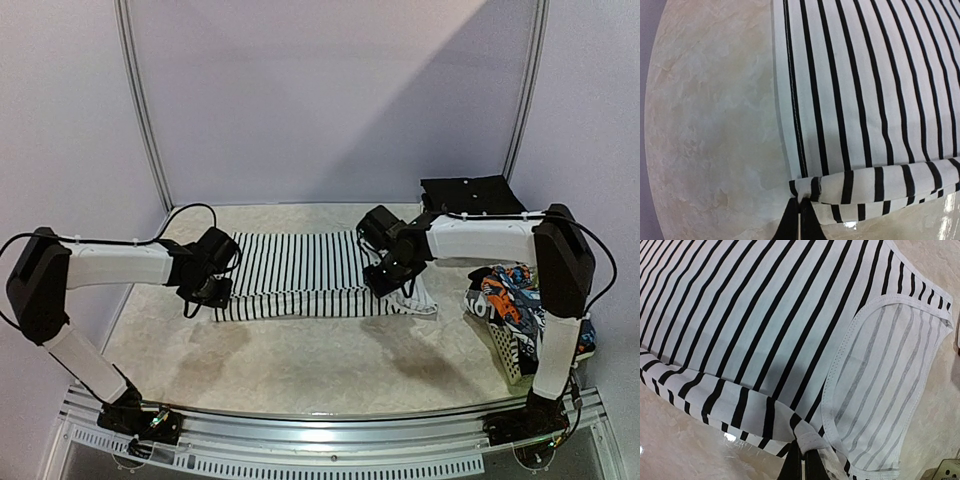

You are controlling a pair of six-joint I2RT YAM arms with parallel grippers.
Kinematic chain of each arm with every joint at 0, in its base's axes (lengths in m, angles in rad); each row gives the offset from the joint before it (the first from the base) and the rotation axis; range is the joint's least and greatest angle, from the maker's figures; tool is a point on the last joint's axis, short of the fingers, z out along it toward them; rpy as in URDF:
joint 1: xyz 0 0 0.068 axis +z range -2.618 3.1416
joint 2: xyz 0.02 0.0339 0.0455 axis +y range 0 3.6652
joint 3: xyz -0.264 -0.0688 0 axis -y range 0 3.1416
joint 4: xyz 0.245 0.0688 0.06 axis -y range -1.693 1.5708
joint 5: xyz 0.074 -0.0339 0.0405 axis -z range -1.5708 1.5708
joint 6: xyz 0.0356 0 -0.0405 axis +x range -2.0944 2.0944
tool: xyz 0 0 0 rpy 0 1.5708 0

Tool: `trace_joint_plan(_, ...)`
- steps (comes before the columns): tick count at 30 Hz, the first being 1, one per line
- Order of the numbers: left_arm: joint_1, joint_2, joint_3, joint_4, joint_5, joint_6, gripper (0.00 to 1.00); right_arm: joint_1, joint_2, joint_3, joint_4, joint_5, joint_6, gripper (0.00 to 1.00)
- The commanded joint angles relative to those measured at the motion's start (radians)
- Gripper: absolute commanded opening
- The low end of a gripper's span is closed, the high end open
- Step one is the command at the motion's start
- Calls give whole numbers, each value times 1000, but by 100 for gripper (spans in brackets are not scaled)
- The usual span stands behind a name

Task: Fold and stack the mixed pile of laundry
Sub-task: Fold the flattened tank top at the center of the board.

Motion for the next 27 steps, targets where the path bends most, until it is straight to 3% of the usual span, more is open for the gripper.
trace_joint_plan(1,33,34,43,5,-12,31,0,-28,43,64,-37,34,-29,0)
trace_joint_plan(14,86,184,161,4,-8,98,0,-61,160,178,-89,9,-76,0)
trace_joint_plan(27,90,256,310,-23,-121,195,0,-81,223,212,-72,-15,-84,0)
